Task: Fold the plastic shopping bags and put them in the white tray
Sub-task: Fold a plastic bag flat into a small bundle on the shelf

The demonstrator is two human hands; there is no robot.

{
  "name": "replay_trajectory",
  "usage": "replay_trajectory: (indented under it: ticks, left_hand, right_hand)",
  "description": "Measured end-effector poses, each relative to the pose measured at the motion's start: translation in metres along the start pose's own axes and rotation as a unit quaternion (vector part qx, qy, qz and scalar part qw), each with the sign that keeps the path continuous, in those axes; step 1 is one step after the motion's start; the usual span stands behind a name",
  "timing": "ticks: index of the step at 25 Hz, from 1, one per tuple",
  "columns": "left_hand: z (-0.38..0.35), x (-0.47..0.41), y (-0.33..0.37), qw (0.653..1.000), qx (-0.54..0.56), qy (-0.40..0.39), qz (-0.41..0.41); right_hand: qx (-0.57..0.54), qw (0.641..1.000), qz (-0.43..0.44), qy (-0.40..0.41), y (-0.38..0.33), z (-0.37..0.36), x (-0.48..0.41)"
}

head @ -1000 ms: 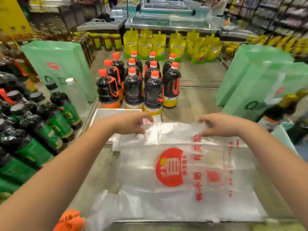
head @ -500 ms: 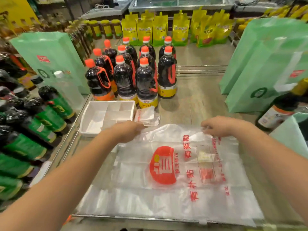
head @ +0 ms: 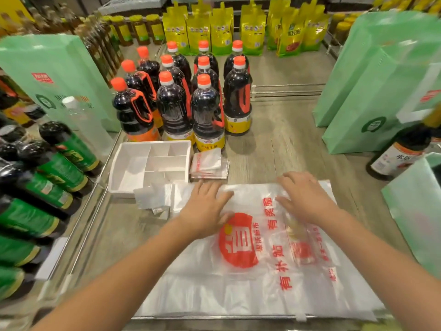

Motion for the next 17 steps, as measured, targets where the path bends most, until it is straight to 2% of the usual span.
replay_trajectory:
  ticks: [2,4,10,17]
  left_hand:
    - [-0.022,0.009,0.009,0.999,-0.015,-0.041,0.001]
    - [-0.039,0.011,0.01,0.998,-0.027,-0.051,0.002]
    - [-0.072,0.01,0.001,0.999,-0.026,-0.041,0.017]
    - [-0.075,0.012,0.004,0.999,0.011,-0.03,0.033]
  right_hand:
    - [-0.031,0.999,0.013,0.018,-0.023,-0.004,0.014]
    - [-0.041,0.999,0.006,-0.001,-0.035,-0.017,0.024]
    - [-0.067,0.993,-0.088,-0.039,-0.011,-0.063,0.045]
    - [-0.078,0.993,-0.084,-0.004,-0.005,-0.074,0.052]
Point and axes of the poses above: each hand's wrist, its own x-axis away from the middle knuckle, its own z-axis out of the back of the hand, y = z × x, the point moved 8 cm from there along -x, towards the middle knuckle, and after that the axes turned 5 degrees about x, right-handed, at the moved point
